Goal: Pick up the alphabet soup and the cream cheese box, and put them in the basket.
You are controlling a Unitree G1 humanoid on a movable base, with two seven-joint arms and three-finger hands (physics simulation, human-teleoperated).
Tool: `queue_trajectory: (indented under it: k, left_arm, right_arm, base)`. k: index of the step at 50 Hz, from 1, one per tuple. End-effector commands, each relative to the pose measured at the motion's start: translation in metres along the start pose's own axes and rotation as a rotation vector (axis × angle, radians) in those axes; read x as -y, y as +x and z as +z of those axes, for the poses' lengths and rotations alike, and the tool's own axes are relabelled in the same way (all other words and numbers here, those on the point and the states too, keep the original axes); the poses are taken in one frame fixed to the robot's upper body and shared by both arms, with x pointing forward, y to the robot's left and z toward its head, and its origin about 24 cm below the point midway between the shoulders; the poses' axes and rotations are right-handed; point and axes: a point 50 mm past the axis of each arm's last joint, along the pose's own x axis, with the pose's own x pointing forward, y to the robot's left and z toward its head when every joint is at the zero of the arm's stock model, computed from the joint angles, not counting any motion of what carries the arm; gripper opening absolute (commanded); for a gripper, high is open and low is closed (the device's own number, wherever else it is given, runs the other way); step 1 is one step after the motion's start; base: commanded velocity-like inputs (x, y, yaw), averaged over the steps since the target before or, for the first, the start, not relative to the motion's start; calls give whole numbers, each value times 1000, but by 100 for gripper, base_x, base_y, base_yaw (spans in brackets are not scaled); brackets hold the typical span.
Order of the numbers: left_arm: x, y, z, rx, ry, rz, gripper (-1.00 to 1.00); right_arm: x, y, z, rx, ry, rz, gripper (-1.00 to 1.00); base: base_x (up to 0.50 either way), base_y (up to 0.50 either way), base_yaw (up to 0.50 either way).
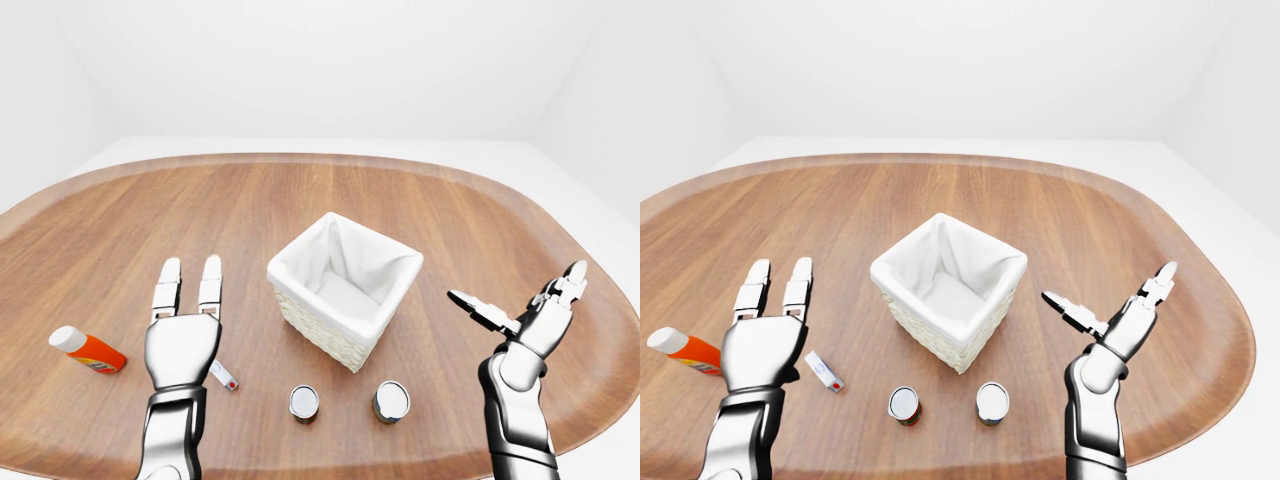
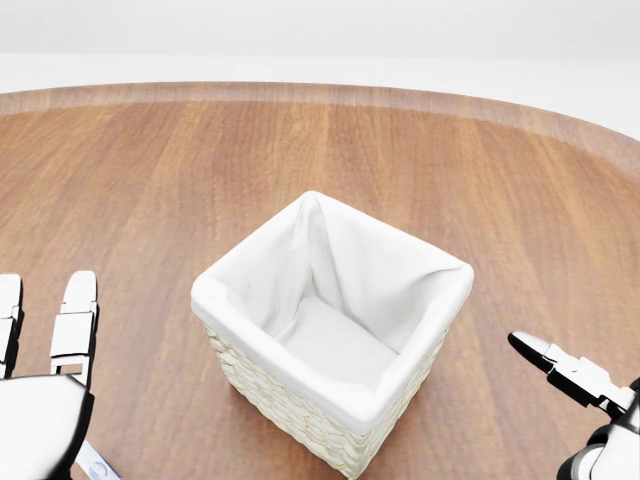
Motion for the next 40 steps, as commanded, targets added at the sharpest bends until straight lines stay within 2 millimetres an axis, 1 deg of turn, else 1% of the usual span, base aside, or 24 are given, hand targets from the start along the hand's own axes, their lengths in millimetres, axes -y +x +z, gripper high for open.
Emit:
queue_trajectory:
  k: [1,3,8,16,23,30,33,40]
  left_arm:
    - [18,-7,-2,18,-1,-78,100]
    - [19,-8,-2,22,-6,-85,100]
    - [31,-11,0,43,3,-127,100]
    - [36,-17,-2,49,8,-152,100]
    - [56,-22,-2,70,5,-207,100]
    - [64,-27,-1,86,0,-242,100]
    - [72,-29,0,97,2,-266,100]
    - [83,-34,1,112,1,-299,100]
  right_arm:
    - [0,0,-1,-2,-2,1,100]
    - [-1,0,-1,-1,-3,2,100]
    - [0,0,0,0,-3,2,100]
    - [-1,1,-1,-1,-4,3,100]
    - [-1,0,-1,-1,-4,2,100]
    - [0,0,-1,0,-4,2,100]
    - [-1,0,-2,-3,-6,2,100]
    - [-1,0,-1,0,-5,3,100]
  base:
    - [0,0,0]
    - [0,0,0]
    - [0,0,0]
    - [0,0,0]
    - [0,0,0]
    - [0,0,0]
    - [0,0,0]
    - [0,0,0]
